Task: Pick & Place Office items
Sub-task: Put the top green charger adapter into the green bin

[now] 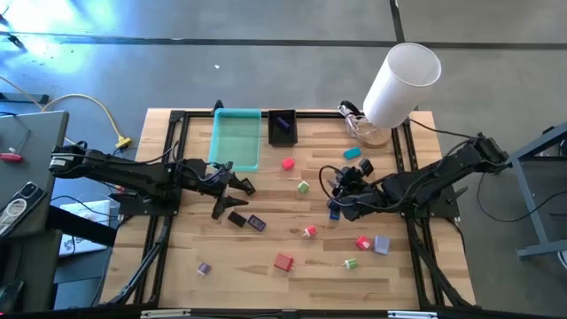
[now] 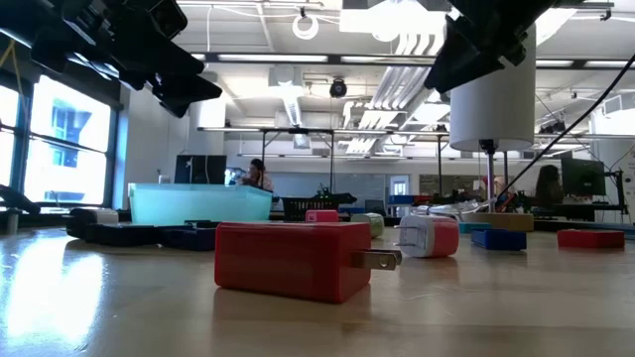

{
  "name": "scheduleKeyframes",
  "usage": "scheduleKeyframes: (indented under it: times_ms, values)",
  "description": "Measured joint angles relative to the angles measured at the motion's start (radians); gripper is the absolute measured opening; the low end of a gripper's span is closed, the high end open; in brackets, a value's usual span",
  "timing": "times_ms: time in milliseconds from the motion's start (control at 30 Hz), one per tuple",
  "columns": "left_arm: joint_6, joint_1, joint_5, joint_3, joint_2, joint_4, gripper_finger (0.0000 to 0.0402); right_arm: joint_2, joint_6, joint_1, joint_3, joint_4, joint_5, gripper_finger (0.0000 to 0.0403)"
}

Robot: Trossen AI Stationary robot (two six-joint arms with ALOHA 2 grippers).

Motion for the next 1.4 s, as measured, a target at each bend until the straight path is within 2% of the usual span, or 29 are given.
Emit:
scheduleKeyframes:
  times_ms: [233,400,533,700,767,833,900,1167,1333,1400]
  values:
    - [0.0,0.0,0.0,0.0,0.0,0.0,0.0216,-0.011,-0.073,-0.005,0.0,0.084,-0.026,0.023]
    - [0.0,0.0,0.0,0.0,0.0,-0.004,0.0216,-0.01,-0.073,-0.006,0.001,0.062,0.091,0.0269]
    - [0.0,0.0,0.0,0.0,0.0,-0.004,0.0216,-0.01,-0.19,-0.006,0.001,0.01,0.162,0.028]
    - [0.0,0.0,0.0,0.0,0.0,-0.005,0.0216,-0.01,-0.283,-0.006,0.001,-0.043,0.126,0.0278]
    - [0.0,0.0,0.0,0.0,0.0,-0.01,0.0216,-0.011,-0.353,-0.005,0.001,-0.052,0.066,0.0278]
    - [0.0,0.0,0.001,0.0,0.0,-0.012,0.0216,-0.011,-0.429,-0.011,0.001,-0.076,-0.087,0.0279]
    - [0.001,0.0,0.002,0.0,0.0,-0.012,0.0216,-0.011,-0.436,-0.033,0.0,-0.081,-0.189,0.0279]
    - [0.003,0.0,0.002,0.0,0.0,-0.012,0.0216,-0.02,-0.368,-0.057,0.0,-0.069,-0.283,0.0279]
    - [0.002,0.0,0.002,0.0,0.0,-0.012,0.0216,-0.02,-0.385,-0.057,0.0,0.005,-0.491,0.0278]
    - [0.002,0.0,0.002,0.0,0.0,-0.012,0.0216,-0.015,-0.387,-0.055,0.0,0.034,-0.525,0.0279]
